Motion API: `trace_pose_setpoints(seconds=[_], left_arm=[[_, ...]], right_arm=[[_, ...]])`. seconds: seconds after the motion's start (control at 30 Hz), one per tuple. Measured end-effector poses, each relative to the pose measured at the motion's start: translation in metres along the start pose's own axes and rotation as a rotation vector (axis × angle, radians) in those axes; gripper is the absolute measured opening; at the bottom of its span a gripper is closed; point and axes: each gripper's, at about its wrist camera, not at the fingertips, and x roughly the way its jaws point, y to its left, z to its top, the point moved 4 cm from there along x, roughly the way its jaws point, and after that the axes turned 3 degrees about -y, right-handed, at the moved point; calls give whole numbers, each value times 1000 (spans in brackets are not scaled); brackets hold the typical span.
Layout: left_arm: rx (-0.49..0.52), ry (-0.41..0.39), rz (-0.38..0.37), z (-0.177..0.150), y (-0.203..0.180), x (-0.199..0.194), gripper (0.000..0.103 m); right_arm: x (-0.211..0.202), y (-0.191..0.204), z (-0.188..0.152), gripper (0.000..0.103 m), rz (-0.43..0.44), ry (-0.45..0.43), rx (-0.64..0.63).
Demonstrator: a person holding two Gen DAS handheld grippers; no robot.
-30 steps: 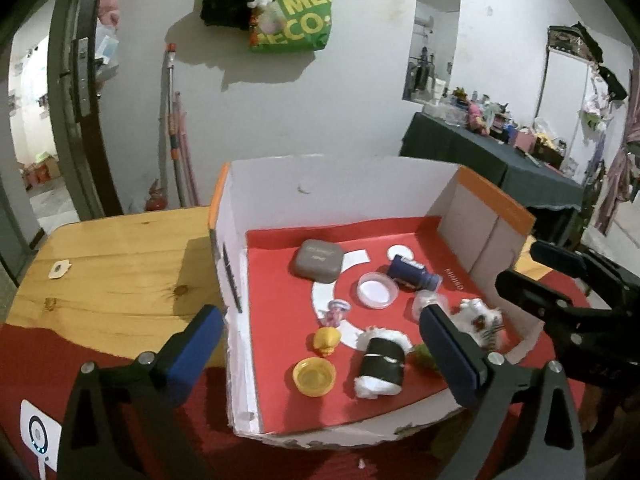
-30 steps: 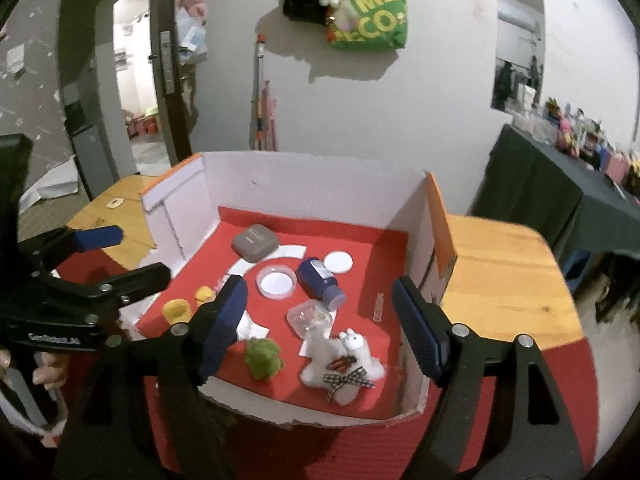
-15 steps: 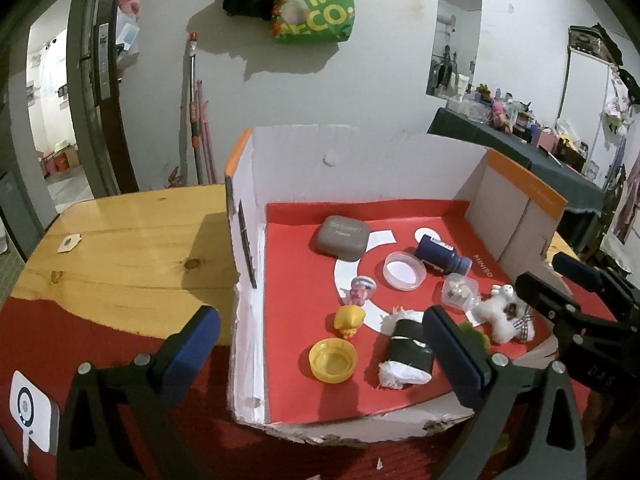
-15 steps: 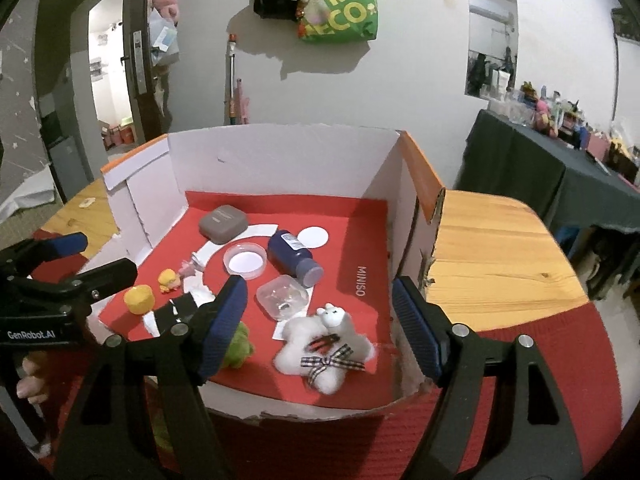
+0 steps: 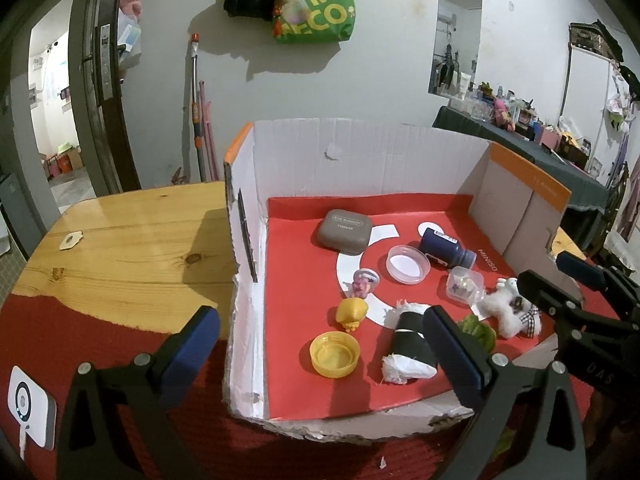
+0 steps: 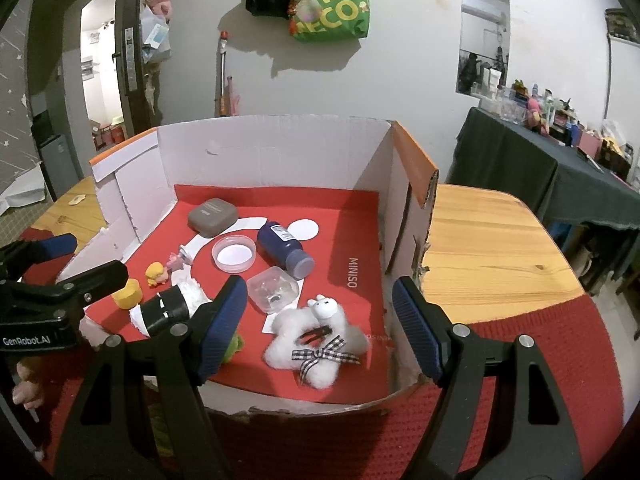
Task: Organize objects
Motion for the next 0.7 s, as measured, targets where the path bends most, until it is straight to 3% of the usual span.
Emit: trace_pose_setpoints(seconds=[0.7], left_arm=[[-1,6,-2,-1,1,1,103]], right_arm=[[1,-4,-4,76,5,17,16]])
